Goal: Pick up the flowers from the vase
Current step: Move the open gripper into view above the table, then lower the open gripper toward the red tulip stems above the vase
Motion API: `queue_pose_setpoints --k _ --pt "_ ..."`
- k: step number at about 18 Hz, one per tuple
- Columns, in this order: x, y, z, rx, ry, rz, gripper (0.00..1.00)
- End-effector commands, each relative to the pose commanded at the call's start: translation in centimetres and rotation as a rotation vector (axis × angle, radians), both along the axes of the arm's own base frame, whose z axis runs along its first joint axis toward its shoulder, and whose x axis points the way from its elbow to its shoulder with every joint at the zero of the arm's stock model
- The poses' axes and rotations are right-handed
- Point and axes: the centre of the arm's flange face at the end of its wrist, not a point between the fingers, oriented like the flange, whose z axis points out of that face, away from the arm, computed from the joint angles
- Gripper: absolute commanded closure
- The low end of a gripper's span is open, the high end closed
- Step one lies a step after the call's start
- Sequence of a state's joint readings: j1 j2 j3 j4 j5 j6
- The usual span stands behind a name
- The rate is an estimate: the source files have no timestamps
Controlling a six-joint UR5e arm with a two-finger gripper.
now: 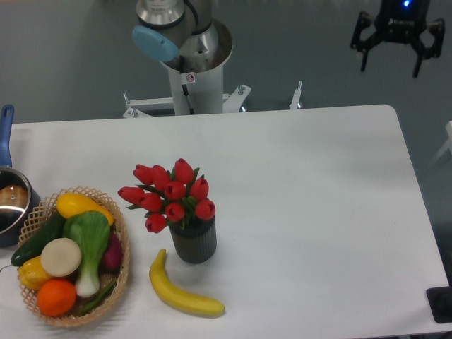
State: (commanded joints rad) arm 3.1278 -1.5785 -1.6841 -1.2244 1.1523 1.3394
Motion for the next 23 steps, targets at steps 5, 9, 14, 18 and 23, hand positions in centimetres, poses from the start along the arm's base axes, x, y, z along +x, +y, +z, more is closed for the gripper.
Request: queue_pose_setpoints --k 5,9,14,18,23 --pt "0.6 1.1 -1.3 0.057 -0.027 0.013 0.00" --pt "1.6 4.2 -1.8 0.080 -0.048 -0.033 0.00" --pt "3.2 8.2 -2.4 0.090 -0.064 -0.110 0.00" --pt "4.7 10.3 -3.2 0.084 -0.072 -0.163 0.00" --pt "8.2 13.4 -4.3 0.093 -0.069 -0.250 0.00"
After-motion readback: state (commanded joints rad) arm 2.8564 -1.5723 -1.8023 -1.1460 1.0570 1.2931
